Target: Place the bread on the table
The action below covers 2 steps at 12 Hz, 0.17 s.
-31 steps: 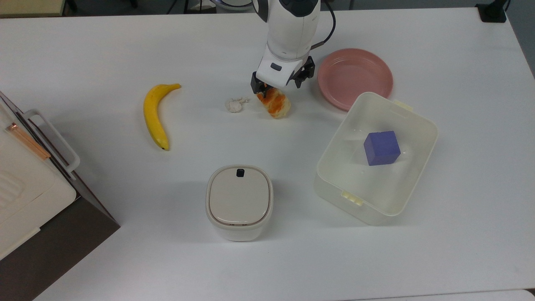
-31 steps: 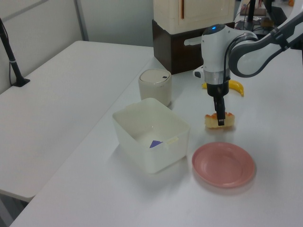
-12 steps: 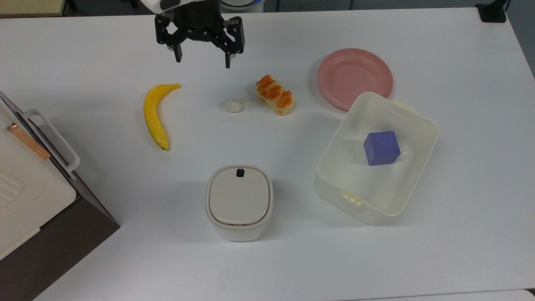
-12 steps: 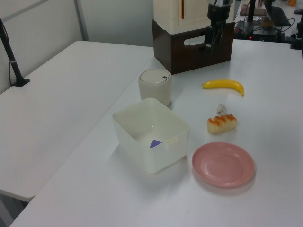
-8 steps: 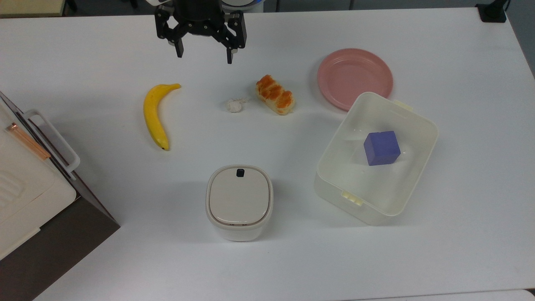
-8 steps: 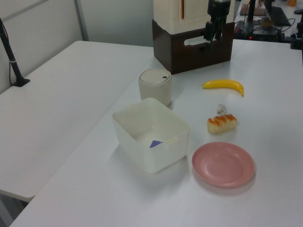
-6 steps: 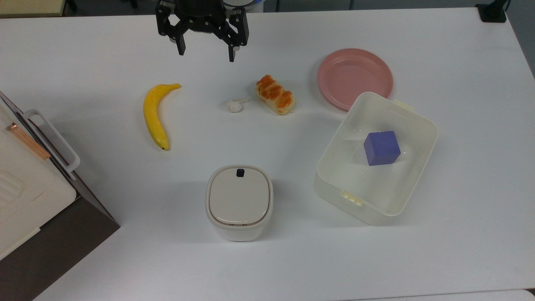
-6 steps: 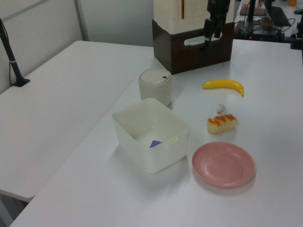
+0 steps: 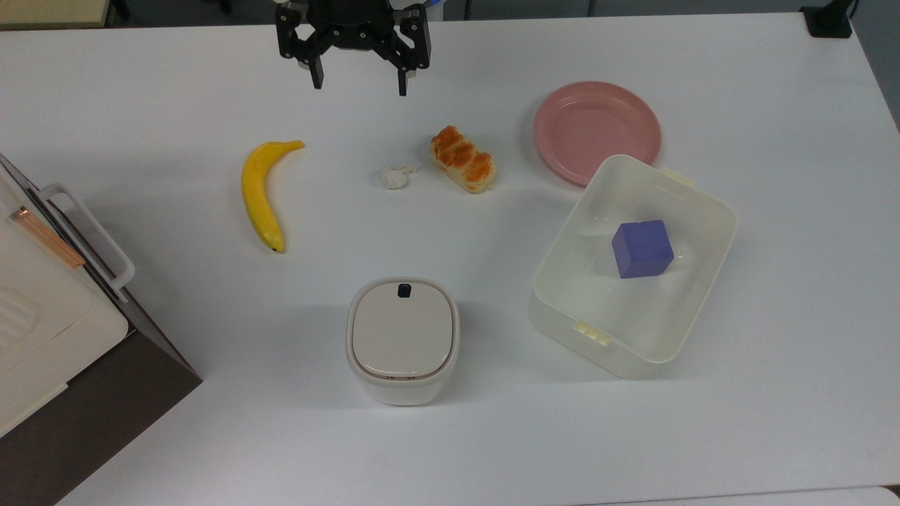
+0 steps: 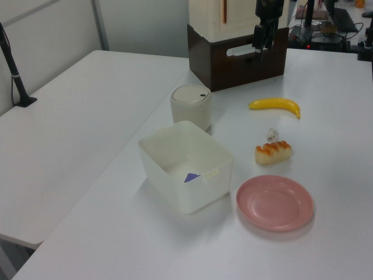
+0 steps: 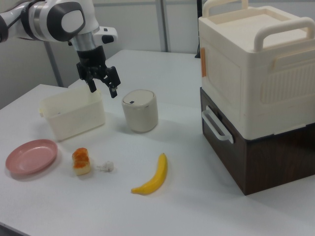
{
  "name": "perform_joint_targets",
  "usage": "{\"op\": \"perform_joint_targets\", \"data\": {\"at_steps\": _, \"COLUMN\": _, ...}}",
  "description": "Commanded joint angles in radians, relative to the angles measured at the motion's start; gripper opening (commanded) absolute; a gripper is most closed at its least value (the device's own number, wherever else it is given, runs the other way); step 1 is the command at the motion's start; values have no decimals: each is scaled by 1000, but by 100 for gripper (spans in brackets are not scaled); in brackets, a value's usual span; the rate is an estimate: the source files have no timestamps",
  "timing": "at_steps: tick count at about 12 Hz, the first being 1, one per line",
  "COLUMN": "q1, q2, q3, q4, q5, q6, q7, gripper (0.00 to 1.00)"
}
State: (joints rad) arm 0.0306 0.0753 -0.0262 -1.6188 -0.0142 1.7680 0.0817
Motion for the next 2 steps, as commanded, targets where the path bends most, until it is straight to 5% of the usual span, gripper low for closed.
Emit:
{"op": "perform_joint_targets", "data": {"at_steps": 1, "q1": 11, "q2": 0, "q3": -3, "q4": 16, "q5": 13, "q6": -35, "q7": -25, "gripper": 100}}
{"op": "perform_joint_targets", "data": {"at_steps": 2, "q1": 18, "q2": 0, "q3": -3, "q4": 16, "q5": 13, "q6": -38, "q7": -25, "gripper": 100}}
